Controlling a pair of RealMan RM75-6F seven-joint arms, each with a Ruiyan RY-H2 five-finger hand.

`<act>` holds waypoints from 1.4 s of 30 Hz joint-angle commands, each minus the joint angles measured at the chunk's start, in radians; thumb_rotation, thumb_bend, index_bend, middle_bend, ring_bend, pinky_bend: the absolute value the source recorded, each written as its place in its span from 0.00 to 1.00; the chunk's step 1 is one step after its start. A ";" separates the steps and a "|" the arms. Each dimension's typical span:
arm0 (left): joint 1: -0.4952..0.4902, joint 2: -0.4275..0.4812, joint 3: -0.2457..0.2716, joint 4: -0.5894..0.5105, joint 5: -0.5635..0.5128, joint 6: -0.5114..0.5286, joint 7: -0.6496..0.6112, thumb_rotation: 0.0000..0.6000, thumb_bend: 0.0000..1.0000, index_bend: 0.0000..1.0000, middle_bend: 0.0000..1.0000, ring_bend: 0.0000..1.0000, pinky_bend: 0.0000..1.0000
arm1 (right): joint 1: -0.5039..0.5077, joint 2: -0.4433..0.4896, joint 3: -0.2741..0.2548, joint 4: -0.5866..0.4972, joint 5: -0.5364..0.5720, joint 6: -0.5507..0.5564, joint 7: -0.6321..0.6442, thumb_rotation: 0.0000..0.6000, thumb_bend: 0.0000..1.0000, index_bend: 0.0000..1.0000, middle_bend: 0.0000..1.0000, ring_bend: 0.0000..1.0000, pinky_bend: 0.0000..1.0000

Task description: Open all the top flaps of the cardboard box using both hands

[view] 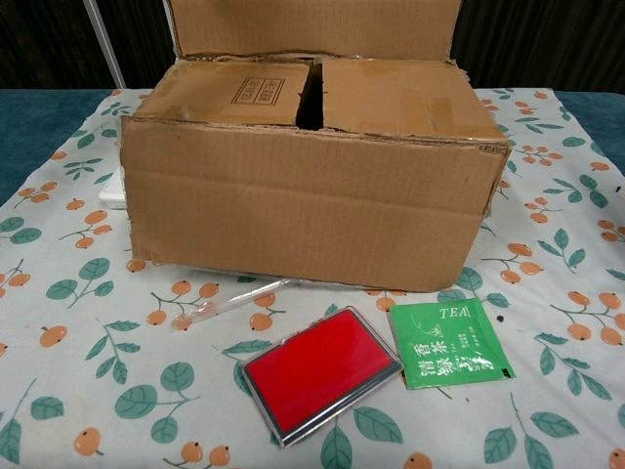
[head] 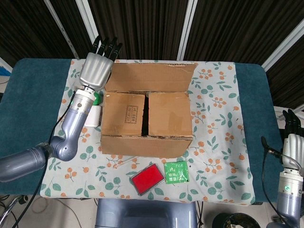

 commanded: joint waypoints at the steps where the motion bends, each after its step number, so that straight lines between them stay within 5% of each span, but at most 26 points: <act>1: -0.037 -0.039 -0.006 0.067 -0.026 -0.035 0.016 1.00 0.34 0.00 0.00 0.00 0.00 | 0.000 0.001 0.002 0.000 0.001 -0.001 0.000 1.00 0.36 0.00 0.00 0.00 0.23; 7: -0.070 -0.095 0.023 0.192 -0.081 -0.078 0.082 1.00 0.34 0.00 0.00 0.00 0.00 | -0.004 0.002 0.005 -0.002 0.003 -0.006 0.005 1.00 0.36 0.00 0.00 0.00 0.23; 11: -0.062 -0.092 0.030 0.182 -0.084 -0.076 0.072 1.00 0.34 0.00 0.00 0.00 0.00 | -0.004 0.001 0.005 -0.001 0.002 -0.009 0.003 1.00 0.36 0.00 0.00 0.00 0.23; 16: -0.040 -0.028 0.041 0.081 -0.044 -0.099 0.019 1.00 0.33 0.00 0.00 0.00 0.00 | -0.005 0.000 0.004 -0.003 0.000 -0.014 0.002 1.00 0.36 0.00 0.00 0.00 0.23; 28: -0.038 0.244 0.089 -0.198 0.105 -0.438 -0.205 1.00 0.36 0.00 0.00 0.00 0.00 | -0.007 -0.003 0.003 -0.007 -0.003 -0.021 0.005 1.00 0.36 0.00 0.00 0.00 0.23; 36: -0.090 0.304 0.116 -0.275 0.188 -0.572 -0.288 1.00 0.61 0.00 0.01 0.00 0.06 | -0.010 0.000 0.010 -0.006 0.004 -0.025 0.016 1.00 0.36 0.00 0.00 0.00 0.23; 42: -0.124 0.289 0.145 -0.288 0.230 -0.597 -0.315 1.00 0.79 0.03 0.11 0.05 0.17 | -0.011 0.001 0.013 -0.005 0.007 -0.029 0.023 1.00 0.36 0.00 0.00 0.00 0.23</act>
